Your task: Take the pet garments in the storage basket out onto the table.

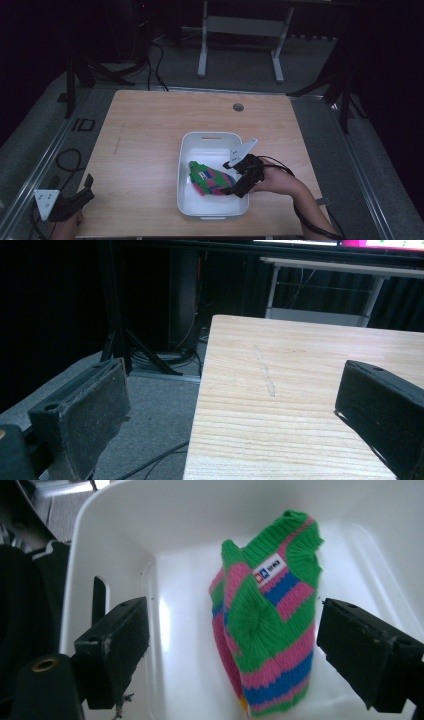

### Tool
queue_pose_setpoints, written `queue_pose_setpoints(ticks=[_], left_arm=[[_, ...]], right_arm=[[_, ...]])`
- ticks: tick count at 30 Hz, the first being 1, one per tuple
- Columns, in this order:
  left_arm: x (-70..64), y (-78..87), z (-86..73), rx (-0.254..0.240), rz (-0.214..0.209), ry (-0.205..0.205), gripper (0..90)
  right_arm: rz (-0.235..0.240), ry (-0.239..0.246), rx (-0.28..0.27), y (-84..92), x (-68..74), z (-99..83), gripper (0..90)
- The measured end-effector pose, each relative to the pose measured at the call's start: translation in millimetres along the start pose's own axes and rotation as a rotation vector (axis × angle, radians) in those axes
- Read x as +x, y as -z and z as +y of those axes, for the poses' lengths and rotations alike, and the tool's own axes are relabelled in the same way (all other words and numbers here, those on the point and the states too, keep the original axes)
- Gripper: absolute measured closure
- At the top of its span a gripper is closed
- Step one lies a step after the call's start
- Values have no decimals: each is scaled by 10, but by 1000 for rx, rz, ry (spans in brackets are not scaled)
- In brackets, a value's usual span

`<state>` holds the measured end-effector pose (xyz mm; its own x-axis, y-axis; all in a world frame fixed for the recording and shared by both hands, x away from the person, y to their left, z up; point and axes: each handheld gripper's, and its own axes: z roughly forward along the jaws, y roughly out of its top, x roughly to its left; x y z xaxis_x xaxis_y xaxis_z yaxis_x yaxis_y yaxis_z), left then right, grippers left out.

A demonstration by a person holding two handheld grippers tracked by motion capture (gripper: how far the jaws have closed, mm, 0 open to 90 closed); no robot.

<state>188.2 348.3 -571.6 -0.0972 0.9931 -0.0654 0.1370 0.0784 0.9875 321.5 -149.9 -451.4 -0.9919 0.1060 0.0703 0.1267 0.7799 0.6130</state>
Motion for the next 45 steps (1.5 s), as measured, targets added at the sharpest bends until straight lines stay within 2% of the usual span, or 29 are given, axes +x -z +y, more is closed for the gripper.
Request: queue_pose_setpoints(ticks=[7,16,18,21,22,25,27,29,30,32,33,34,37,41,45], left_arm=[[5,-2,0,-1,-4,9,13],[9,-3,1,0,-9,11,14],[10,-3,1,0,-11,10,13],[11,-3,1,0,-12,11,14],[11,-3,1,0,-12,11,14],[12,-3,1,0,-13,12,14],[12,-3,1,1,-13,12,14],[13,-4,2,2,-14,11,14],[14,-4,2,2,-14,12,14],[12,-3,1,1,-13,10,14],[11,-3,1,0,-13,11,14],[11,-3,1,0,-13,10,14],[12,-4,2,2,-13,11,14],[16,-5,2,3,-13,15,14],[16,-7,4,6,-12,12,13]], right_arm=[[29,29,43,-271,-12,185,130],[45,46,138,-569,-61,306,134],[43,65,170,-693,-64,339,143],[18,73,231,-820,-67,364,150],[18,73,231,-820,-67,364,150],[-14,78,317,-972,-83,363,200],[-55,89,361,-1039,-84,355,241],[-64,101,374,-1060,-72,354,254],[-100,130,398,-1093,-49,354,334],[-126,166,404,-1109,-17,344,393],[-139,177,403,-1111,-3,337,449],[-153,188,399,-1105,9,333,542],[-185,195,402,-1092,22,340,644],[-183,172,394,-1028,22,374,674],[-166,141,310,-778,9,457,680]])
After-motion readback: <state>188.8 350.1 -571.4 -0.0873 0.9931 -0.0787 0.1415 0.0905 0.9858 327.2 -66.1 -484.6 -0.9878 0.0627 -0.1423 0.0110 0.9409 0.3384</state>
